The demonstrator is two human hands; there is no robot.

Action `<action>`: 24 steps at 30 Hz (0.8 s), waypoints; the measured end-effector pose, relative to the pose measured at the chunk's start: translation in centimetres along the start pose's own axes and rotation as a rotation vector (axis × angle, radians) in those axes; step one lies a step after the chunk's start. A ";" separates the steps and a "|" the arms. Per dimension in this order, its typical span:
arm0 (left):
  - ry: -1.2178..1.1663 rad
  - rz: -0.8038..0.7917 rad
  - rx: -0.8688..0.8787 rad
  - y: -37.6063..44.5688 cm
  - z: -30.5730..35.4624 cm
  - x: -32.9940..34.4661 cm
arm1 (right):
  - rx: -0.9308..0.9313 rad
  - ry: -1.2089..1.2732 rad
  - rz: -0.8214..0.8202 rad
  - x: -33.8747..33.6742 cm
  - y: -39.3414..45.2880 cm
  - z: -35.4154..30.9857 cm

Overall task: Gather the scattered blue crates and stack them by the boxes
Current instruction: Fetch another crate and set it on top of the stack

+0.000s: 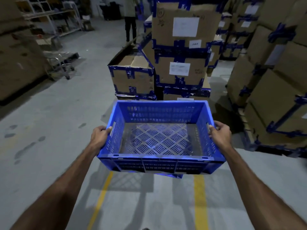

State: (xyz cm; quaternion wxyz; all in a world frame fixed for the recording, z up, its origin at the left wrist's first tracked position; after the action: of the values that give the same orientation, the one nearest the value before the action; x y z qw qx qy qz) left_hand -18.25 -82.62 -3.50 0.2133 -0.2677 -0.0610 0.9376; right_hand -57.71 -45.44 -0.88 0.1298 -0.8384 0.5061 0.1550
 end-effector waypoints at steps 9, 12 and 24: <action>0.042 -0.127 0.029 10.3 2.8 1.9 | 0.058 0.018 0.162 2.6 3.2 0.9; 0.053 -0.153 0.027 12.3 3.3 3.0 | 0.082 0.016 0.193 2.7 4.3 1.3; 0.061 -0.150 -0.027 18.3 4.7 5.5 | 0.101 -0.005 0.157 4.5 11.5 1.1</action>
State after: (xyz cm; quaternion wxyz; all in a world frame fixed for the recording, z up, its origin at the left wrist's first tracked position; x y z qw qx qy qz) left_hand -31.64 -96.71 -6.31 0.2808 -0.2938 -0.0870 0.9095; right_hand -66.09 -53.84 -4.36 0.1606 -0.7881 0.5772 0.1410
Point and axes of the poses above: each hand's wrist, its own y-axis towards the middle knuckle, its own x-axis out of the palm, z = x × y, the point moved 6 cm from there along y, towards the middle knuckle, and after that the axes turned 8 degrees about -z, right-handed, at the moved point
